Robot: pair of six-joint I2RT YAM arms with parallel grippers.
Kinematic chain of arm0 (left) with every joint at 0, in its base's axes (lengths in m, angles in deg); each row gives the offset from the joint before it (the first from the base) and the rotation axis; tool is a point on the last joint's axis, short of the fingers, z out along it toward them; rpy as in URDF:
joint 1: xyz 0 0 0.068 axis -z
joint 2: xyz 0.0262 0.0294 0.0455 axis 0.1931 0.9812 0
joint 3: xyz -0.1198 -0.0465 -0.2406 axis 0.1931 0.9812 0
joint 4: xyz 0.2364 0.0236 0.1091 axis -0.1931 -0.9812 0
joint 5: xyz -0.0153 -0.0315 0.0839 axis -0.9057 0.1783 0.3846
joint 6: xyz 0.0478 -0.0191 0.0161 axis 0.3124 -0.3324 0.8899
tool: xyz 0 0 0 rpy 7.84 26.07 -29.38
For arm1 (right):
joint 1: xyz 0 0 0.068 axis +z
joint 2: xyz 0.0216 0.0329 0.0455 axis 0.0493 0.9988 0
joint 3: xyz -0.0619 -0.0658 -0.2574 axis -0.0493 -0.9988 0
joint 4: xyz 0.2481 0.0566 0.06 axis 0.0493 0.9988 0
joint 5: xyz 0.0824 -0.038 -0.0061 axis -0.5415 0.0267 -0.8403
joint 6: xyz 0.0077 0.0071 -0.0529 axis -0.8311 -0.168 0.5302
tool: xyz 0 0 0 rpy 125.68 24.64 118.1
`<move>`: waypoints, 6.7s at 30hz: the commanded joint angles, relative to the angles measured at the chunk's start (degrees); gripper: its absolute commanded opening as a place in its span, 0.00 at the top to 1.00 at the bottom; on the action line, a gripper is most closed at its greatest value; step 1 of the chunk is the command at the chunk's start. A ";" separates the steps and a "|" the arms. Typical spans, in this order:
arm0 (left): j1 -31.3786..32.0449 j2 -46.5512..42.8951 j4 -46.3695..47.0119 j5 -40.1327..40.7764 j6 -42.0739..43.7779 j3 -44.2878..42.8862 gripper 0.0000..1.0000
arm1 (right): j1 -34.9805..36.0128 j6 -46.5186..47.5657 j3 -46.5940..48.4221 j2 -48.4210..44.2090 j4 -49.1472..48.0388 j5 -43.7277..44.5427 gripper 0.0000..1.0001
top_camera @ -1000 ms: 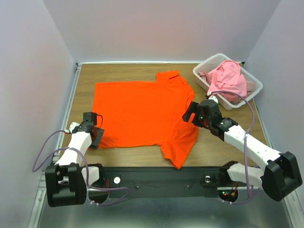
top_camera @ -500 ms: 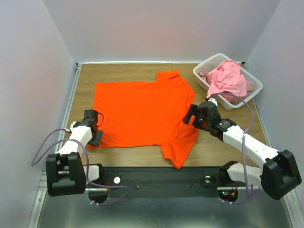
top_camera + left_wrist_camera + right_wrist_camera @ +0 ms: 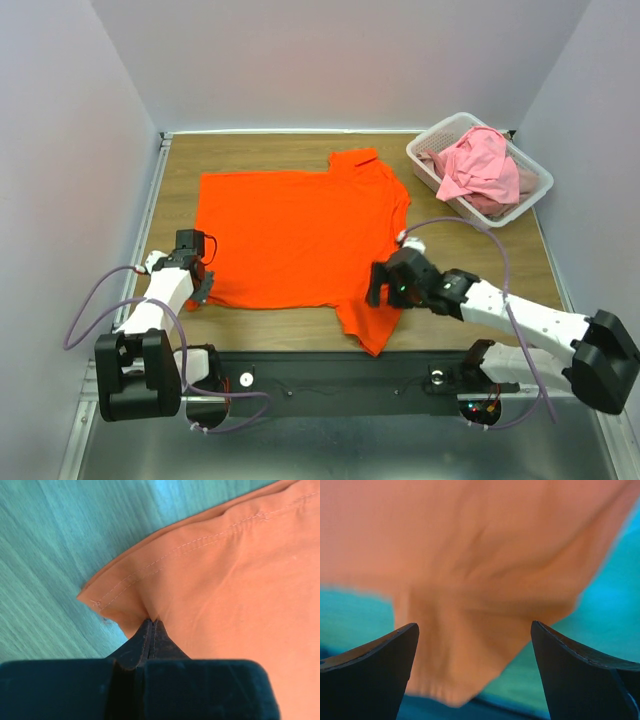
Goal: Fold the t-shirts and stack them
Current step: Fold the tshirt
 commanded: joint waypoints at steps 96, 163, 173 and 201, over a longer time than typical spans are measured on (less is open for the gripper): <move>-0.23 23.44 7.38 -8.47 11.32 -25.10 1.00 | -18.39 12.41 32.25 26.76 -7.16 1.74 1.00; 7.25 32.50 18.10 -9.53 16.51 -27.74 0.01 | -11.89 16.89 54.05 55.25 -17.45 -9.08 0.00; 6.72 34.35 17.13 -7.51 16.77 -31.42 0.01 | -11.89 16.38 36.96 43.84 -17.10 -4.07 0.00; 3.55 36.92 10.53 -1.42 24.51 -52.66 0.01 | -11.89 10.13 10.28 24.49 -18.95 -7.15 0.00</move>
